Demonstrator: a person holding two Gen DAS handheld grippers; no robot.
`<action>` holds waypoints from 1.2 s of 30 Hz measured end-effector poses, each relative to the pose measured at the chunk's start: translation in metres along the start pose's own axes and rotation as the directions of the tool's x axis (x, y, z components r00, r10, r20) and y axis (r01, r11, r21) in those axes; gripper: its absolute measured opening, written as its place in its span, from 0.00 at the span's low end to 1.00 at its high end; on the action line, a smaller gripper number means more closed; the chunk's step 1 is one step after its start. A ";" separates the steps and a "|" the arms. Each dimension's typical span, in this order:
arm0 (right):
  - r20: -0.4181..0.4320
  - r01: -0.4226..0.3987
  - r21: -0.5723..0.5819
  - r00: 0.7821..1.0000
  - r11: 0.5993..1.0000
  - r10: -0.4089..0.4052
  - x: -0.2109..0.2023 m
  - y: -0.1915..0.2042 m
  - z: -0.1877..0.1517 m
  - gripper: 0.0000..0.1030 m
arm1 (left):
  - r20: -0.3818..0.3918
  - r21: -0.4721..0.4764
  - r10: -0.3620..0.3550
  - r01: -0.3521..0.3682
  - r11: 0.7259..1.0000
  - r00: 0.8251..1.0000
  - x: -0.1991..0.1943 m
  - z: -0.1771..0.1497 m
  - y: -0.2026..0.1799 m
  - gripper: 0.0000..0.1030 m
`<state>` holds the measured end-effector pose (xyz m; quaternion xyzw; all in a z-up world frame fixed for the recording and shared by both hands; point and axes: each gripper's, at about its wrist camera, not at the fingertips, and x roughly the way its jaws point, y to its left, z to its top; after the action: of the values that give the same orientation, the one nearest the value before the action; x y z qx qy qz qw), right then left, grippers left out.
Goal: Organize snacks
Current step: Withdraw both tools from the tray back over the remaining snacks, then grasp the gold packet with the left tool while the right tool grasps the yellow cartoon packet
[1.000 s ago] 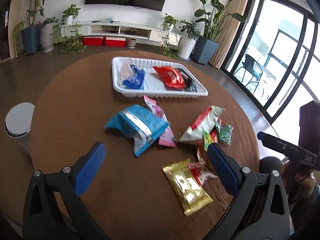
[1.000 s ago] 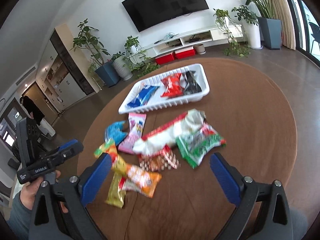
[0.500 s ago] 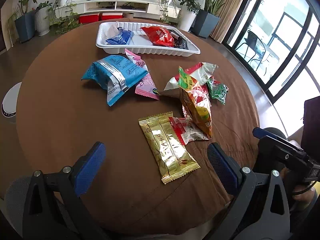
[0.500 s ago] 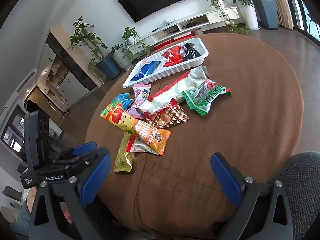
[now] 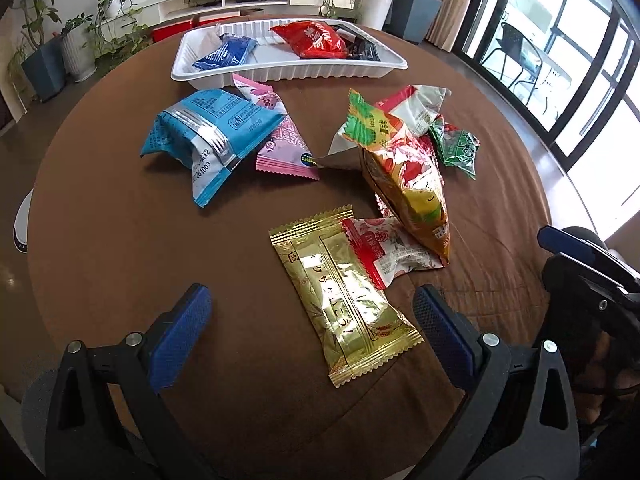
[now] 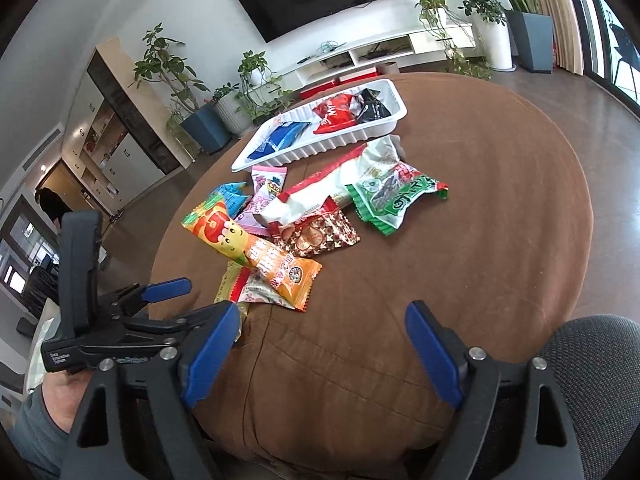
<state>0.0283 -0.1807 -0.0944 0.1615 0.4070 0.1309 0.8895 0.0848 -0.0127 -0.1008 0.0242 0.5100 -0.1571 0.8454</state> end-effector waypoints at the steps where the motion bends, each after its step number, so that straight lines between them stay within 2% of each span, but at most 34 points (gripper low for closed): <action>1: 0.000 0.000 -0.003 1.000 1.000 0.000 0.000 0.000 0.000 0.85 | -0.011 0.004 0.005 -0.005 1.000 1.000 0.004 0.001 0.000 0.98; 4: 0.001 0.003 -0.006 1.000 1.000 -0.003 0.000 0.000 0.001 0.85 | -0.027 0.010 0.015 -0.015 1.000 1.000 0.011 0.002 0.002 0.98; 10: 0.000 0.002 -0.014 1.000 1.000 -0.002 -0.002 0.003 0.002 0.85 | -0.022 0.020 0.025 -0.025 0.999 0.999 0.010 0.004 0.015 0.82; 14: -0.001 0.003 -0.025 1.000 1.000 -0.003 -0.001 0.006 0.002 0.85 | -0.015 0.016 0.031 -0.031 0.999 0.999 0.009 0.007 0.023 0.81; 17: 0.004 0.011 -0.049 1.000 0.999 -0.011 -0.002 0.011 0.002 0.85 | -0.023 0.056 0.044 -0.042 0.998 0.999 0.013 0.012 0.018 0.80; 18: 0.002 0.014 -0.056 1.000 0.998 -0.014 -0.002 0.012 0.002 0.85 | -0.030 0.069 0.041 -0.039 0.997 0.999 0.015 0.013 0.017 0.71; 22: 0.003 0.018 -0.094 1.000 0.995 -0.018 -0.002 0.018 0.003 0.85 | -0.039 0.105 0.045 -0.040 0.994 0.998 0.020 0.020 0.014 0.60; 24: -0.001 0.005 -0.122 1.000 0.993 -0.005 -0.001 0.022 0.006 0.85 | -0.037 0.107 0.039 -0.035 0.994 0.999 0.020 0.023 0.017 0.47; 26: 0.005 -0.002 -0.166 1.000 0.986 0.003 0.000 0.029 0.011 0.85 | -0.033 0.110 0.042 -0.038 0.993 0.999 0.019 0.024 0.020 0.39; 30: -0.014 -0.022 -0.278 1.000 0.960 0.019 0.011 0.047 0.020 0.84 | -0.035 0.103 0.020 -0.016 0.995 0.999 0.017 0.023 0.026 0.33; 36: -0.109 -0.059 -0.387 0.994 0.920 0.018 0.044 0.065 0.029 0.76 | -0.039 0.104 -0.007 0.011 0.994 0.999 0.011 0.016 0.026 0.31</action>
<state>0.0716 -0.1104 -0.0813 -0.0178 0.4151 0.2351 0.8787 0.1109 0.0063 -0.1060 0.0691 0.5174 -0.1867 0.8323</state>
